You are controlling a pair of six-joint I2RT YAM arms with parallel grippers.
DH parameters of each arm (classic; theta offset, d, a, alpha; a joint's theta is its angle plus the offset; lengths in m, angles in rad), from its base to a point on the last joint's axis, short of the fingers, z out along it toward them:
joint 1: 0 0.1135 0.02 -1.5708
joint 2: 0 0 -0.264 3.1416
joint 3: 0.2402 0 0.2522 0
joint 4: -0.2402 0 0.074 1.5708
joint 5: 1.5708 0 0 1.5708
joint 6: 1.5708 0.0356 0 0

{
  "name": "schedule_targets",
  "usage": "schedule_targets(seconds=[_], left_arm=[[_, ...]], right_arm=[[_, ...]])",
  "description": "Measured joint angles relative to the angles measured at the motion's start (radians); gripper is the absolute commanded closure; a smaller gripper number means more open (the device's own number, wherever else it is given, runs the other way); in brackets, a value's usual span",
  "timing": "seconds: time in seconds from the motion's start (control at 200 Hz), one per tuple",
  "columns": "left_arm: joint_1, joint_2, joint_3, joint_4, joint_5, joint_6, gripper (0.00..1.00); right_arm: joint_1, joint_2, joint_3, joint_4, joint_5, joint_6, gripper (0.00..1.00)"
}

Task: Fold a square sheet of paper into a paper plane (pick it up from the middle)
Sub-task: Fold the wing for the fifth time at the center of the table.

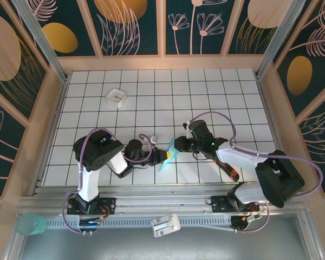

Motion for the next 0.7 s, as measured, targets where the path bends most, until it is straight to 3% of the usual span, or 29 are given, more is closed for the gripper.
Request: schedule_targets(seconds=[0.701], left_arm=[[0.011, 0.017, 0.028, -0.025, 0.033, -0.045, 1.0]], right_arm=[[0.029, 0.116, 0.0, 0.061, -0.003, -0.003, 0.9]])
